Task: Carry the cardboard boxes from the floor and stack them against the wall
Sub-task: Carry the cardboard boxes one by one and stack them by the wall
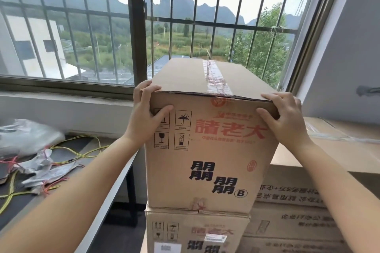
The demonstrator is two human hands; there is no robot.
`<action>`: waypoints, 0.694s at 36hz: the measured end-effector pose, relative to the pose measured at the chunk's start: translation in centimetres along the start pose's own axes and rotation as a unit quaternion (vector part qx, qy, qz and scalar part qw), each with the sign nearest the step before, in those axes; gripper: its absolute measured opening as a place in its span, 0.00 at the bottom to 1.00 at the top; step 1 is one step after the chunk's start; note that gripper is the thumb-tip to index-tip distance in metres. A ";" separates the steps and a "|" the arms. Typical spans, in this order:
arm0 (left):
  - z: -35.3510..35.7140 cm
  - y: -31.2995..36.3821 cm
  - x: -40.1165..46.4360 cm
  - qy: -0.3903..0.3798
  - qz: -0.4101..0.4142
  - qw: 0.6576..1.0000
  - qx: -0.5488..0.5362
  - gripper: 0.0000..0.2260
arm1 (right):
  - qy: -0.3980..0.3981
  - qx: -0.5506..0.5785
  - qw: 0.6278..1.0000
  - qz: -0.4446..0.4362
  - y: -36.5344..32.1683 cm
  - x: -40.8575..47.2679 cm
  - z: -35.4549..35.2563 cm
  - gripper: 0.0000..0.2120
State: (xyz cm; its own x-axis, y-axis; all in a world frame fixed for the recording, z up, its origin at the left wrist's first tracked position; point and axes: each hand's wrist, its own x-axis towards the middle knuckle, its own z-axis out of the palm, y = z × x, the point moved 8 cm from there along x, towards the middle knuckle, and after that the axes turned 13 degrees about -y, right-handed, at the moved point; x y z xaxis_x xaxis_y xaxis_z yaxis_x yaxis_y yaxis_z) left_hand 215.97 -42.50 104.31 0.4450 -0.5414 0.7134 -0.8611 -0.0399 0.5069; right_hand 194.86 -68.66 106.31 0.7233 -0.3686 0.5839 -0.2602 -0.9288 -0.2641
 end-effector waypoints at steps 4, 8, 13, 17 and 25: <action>-0.1 0.3 0.2 -0.014 -0.015 1.000 0.012 0.23 | -0.027 0.003 1.000 0.011 0.0 0.1 -0.1 0.32; -0.5 0.8 -0.1 -0.050 -0.065 0.997 0.013 0.23 | -0.075 0.036 0.996 0.014 -0.6 -0.3 -1.0 0.28; -2.5 3.9 -2.9 -0.023 -0.037 0.999 0.028 0.22 | -0.099 0.009 0.994 -0.046 -1.8 -4.1 -2.9 0.31; -1.4 5.8 -6.2 -0.089 0.003 0.996 0.005 0.20 | -0.151 0.030 0.984 -0.087 -3.8 -9.5 -3.2 0.28; 6.3 4.3 -15.4 -0.277 -0.060 0.954 -0.099 0.21 | -0.223 0.214 0.946 0.097 -3.6 -22.9 2.1 0.33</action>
State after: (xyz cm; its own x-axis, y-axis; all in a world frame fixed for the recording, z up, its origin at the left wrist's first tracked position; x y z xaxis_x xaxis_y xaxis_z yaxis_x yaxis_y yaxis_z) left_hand 203.85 -39.61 92.51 0.2914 -0.9059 0.3072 -0.7253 0.0002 0.6884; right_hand 180.64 -56.77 92.28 0.9111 -0.3890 0.1359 -0.2021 -0.7092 -0.6754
